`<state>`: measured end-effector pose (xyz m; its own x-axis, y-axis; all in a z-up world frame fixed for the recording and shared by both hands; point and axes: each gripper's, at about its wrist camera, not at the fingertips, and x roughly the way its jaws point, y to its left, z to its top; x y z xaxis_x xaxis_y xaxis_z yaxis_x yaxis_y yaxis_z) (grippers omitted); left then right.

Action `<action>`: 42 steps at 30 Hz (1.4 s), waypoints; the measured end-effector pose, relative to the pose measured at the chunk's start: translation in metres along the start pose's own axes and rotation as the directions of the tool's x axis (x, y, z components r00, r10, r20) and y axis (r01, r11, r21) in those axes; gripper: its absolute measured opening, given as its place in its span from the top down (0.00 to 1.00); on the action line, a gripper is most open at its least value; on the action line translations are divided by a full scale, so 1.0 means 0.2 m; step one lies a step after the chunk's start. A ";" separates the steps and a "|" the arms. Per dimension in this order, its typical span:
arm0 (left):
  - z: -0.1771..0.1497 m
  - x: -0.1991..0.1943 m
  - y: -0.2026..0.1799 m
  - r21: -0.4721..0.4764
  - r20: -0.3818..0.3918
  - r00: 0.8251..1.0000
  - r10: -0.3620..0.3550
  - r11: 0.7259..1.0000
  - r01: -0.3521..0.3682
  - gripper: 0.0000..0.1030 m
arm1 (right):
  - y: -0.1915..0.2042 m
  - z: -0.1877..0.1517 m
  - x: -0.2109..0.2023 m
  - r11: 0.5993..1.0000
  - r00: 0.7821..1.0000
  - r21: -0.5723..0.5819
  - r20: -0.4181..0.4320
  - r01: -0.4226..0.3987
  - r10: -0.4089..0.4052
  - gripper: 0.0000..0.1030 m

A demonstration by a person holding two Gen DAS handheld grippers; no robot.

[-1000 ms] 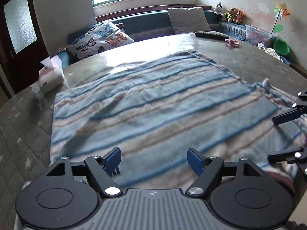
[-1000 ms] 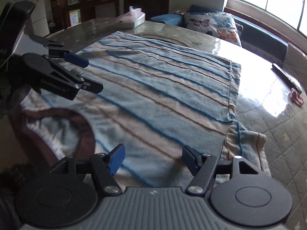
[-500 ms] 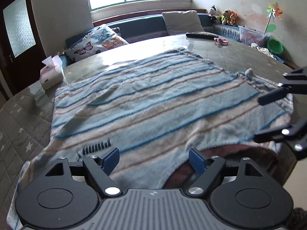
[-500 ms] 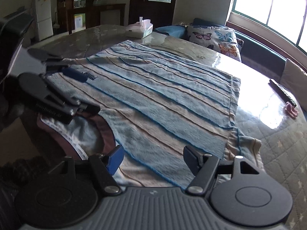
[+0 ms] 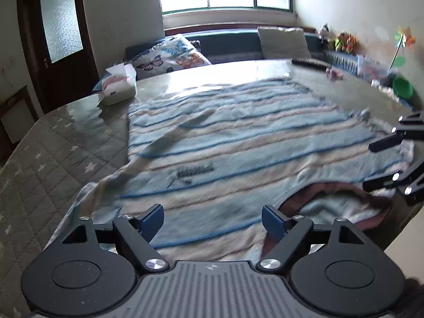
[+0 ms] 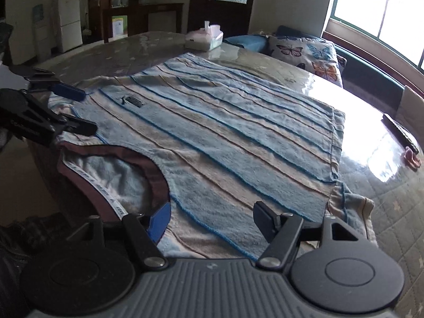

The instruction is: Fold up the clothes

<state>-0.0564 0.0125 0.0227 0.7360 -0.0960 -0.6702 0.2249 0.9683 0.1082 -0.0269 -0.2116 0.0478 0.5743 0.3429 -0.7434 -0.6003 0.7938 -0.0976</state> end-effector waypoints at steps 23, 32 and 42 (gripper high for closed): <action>-0.11 -0.10 -0.02 0.117 0.018 1.000 -0.021 0.993 0.019 0.18 | -0.04 -0.08 -0.06 0.998 1.000 0.066 0.011 0.014 -0.015 0.32; -0.11 -0.09 -0.04 0.171 0.007 0.999 -0.038 0.985 0.037 0.18 | -0.05 -0.12 -0.08 0.997 1.000 0.075 -0.001 0.026 -0.026 0.31; 0.08 -0.06 -0.05 0.131 0.060 0.998 -0.026 0.991 0.018 0.17 | -0.09 -0.19 -0.14 0.990 0.998 0.129 -0.009 0.058 -0.057 0.41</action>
<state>-0.0573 0.0009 0.0419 0.7667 -0.1343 -0.6279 0.3193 0.9282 0.1913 -0.0524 -0.2544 0.0449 0.6028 0.2921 -0.7425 -0.4889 0.8706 -0.0544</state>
